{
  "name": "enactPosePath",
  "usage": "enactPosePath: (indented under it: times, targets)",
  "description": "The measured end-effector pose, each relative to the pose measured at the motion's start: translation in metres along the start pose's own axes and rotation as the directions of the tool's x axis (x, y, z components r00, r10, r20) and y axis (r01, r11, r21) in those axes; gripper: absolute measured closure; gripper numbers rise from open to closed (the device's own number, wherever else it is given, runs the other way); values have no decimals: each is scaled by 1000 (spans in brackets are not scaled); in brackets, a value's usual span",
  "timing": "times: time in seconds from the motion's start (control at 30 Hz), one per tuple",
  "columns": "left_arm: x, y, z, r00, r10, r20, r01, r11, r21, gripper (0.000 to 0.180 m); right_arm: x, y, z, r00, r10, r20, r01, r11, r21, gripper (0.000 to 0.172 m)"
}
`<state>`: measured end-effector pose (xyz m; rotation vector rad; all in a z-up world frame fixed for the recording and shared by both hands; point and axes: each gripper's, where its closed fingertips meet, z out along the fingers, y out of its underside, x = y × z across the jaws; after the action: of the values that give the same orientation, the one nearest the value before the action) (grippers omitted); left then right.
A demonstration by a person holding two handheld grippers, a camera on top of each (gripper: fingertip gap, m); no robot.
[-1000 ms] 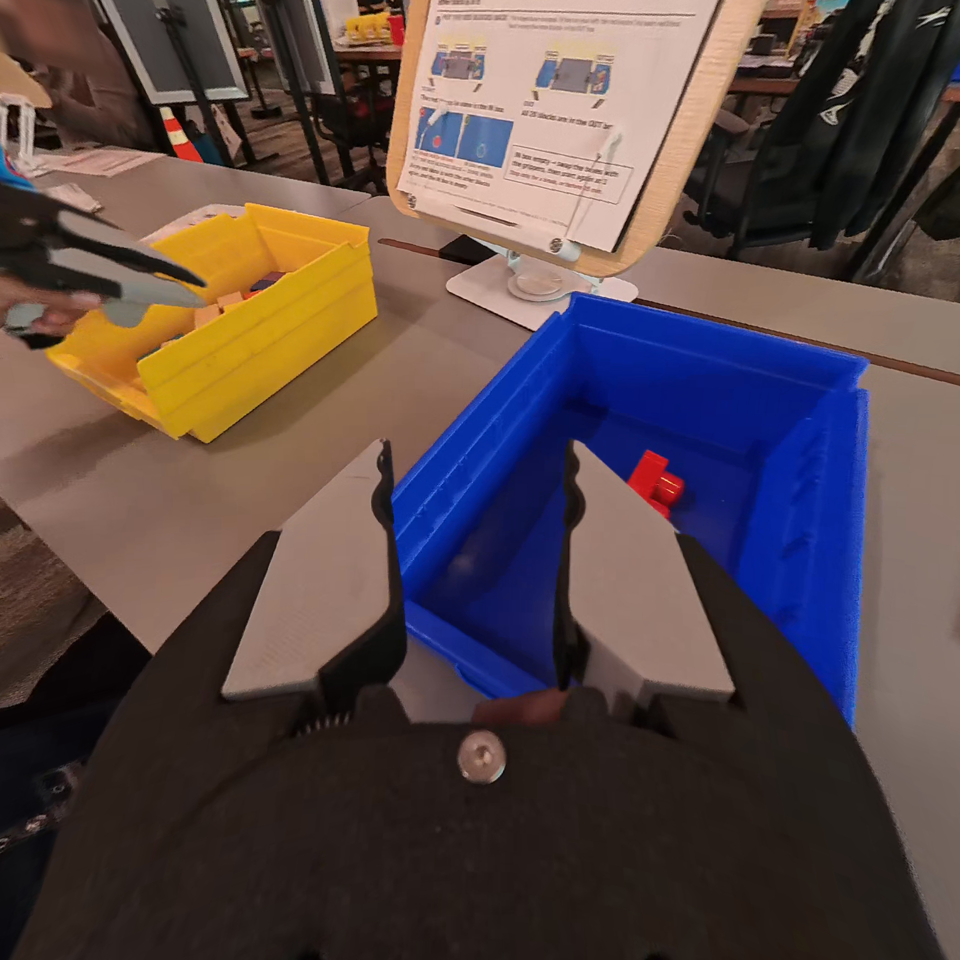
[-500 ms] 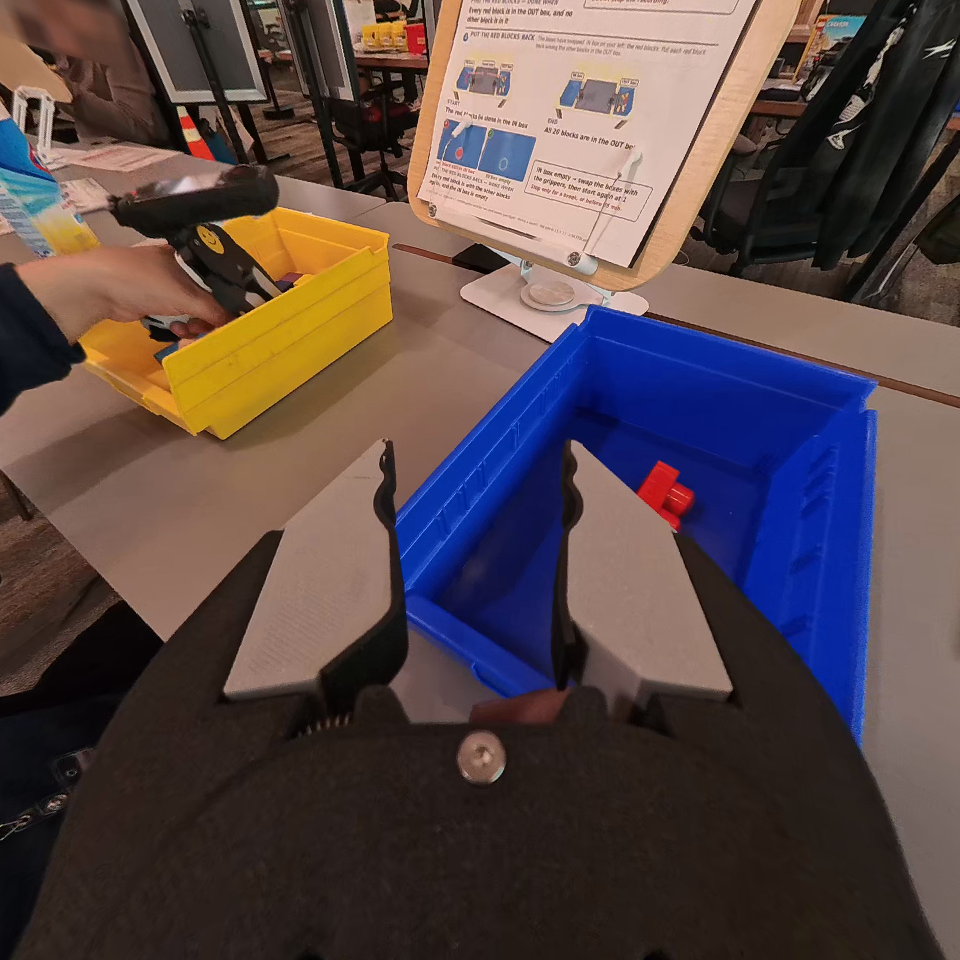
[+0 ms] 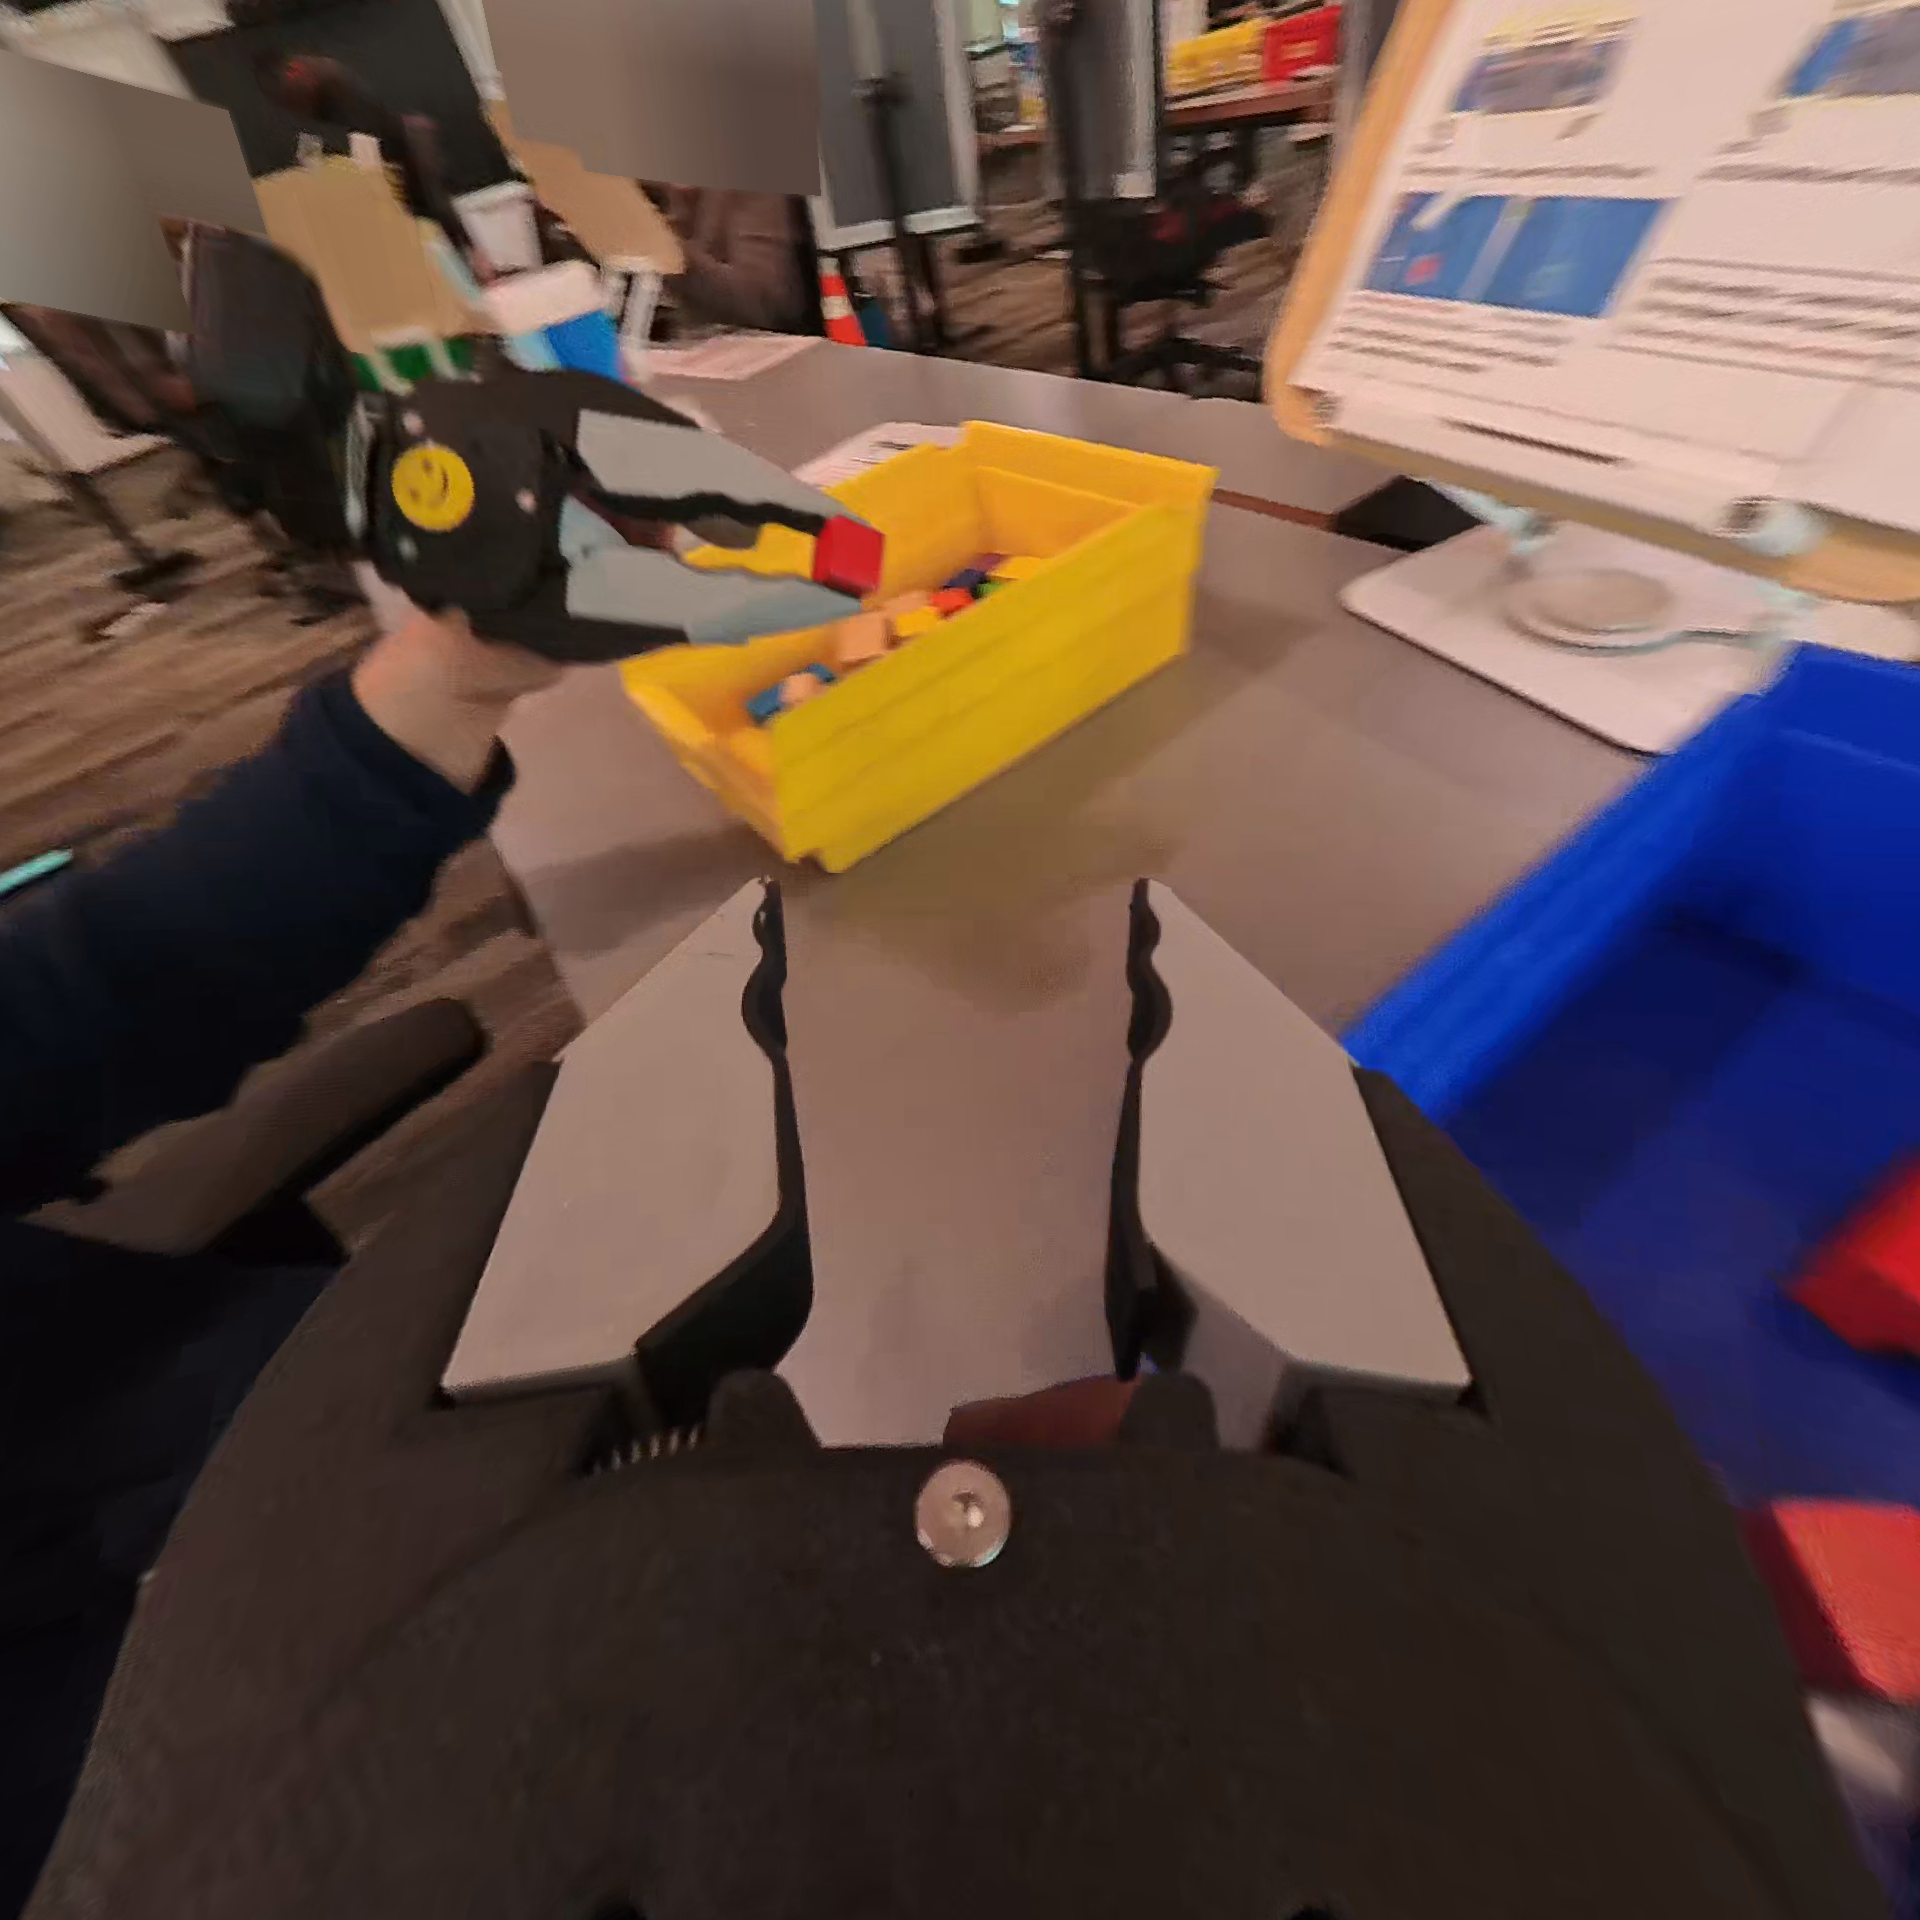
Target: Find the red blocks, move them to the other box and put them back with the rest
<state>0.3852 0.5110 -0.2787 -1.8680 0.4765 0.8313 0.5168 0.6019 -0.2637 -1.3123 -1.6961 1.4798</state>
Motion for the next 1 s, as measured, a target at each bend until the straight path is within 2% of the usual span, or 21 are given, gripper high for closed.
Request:
enactPosePath:
  times: [0.1,0.23,0.3,0.33,0.4,0.6,0.73,0.77,0.83,0.9,1.0]
  targets:
    - [38,-42,-10,986,153,66,-158,985,65,161,-31,3,21,992,37,119,-37,999,-4,107]
    - [80,-82,-11,978,201,49,-206,967,147,161,-51,9,39,972,111,206,-111,994,-13,107]
    - [87,-94,-9,971,222,87,-234,957,170,161,-51,18,46,972,113,205,-107,993,-41,112]
    - [88,-97,-8,968,229,107,-244,956,165,161,-52,22,47,971,104,217,-93,994,-58,134]
    - [89,-95,-2,966,224,128,-241,961,139,161,-52,24,46,965,106,241,-93,994,-62,153]
    - [92,-93,-3,987,137,86,-152,968,202,165,-49,26,42,973,48,227,-32,997,-73,153]
    - [78,-83,-15,994,44,101,-66,972,227,171,-26,13,29,993,12,114,-9,1000,-22,153]
    - [73,-76,-18,992,58,108,-80,975,209,175,-16,5,21,998,0,63,-1,1000,10,153]
    - [49,-52,-23,983,72,169,-87,992,89,180,14,-14,-3,995,-26,-98,35,995,91,153]
    - [24,-23,-31,982,22,186,-16,999,-31,180,53,-24,-34,951,-51,-305,92,989,119,153]
    - [-21,16,-54,951,-189,243,214,974,-78,180,118,-3,-65,835,-74,-546,92,996,6,153]
